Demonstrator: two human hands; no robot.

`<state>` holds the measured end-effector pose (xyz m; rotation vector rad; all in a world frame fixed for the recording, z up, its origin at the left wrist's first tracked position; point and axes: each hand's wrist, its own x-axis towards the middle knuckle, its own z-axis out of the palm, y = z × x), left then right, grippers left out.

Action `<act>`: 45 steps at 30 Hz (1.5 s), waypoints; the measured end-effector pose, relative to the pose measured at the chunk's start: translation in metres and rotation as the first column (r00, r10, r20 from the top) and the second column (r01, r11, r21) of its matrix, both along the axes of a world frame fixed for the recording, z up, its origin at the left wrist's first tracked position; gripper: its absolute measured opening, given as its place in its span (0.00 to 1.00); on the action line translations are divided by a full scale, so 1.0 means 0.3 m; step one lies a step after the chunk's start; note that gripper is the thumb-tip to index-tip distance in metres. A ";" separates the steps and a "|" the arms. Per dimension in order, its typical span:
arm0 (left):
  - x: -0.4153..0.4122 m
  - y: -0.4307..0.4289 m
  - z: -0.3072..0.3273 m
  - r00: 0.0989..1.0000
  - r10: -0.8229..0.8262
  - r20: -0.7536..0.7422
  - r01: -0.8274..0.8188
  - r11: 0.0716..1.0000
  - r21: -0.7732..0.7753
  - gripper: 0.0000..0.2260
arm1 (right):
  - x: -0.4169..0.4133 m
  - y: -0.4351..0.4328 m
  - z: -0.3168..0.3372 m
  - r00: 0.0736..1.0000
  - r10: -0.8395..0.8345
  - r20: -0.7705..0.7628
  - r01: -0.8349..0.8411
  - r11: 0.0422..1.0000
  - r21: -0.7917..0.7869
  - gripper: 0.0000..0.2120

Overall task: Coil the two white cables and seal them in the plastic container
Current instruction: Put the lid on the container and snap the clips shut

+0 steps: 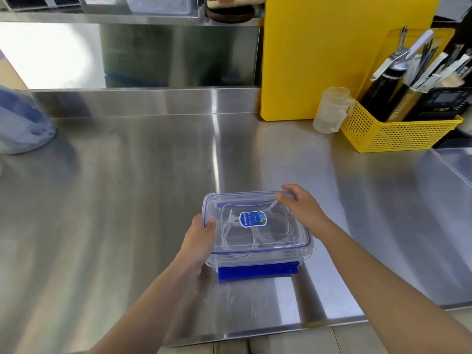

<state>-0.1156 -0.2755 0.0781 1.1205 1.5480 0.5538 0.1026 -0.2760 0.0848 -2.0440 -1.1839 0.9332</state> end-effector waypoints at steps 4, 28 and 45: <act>-0.012 -0.016 -0.010 0.998 0.006 0.056 -0.006 1.000 -0.003 0.14 | -0.012 -0.002 0.007 0.999 0.032 0.038 -0.032 0.999 -0.018 0.21; -0.049 0.082 0.089 0.908 -0.350 -0.230 0.298 0.926 -0.230 0.20 | 0.007 0.044 -0.024 0.984 -0.118 -0.132 0.111 0.992 -0.057 0.18; -0.095 0.073 0.056 0.907 -0.392 -0.156 0.370 0.917 -0.151 0.15 | 0.005 0.004 -0.038 1.000 -0.016 -0.009 0.016 1.000 -0.007 0.20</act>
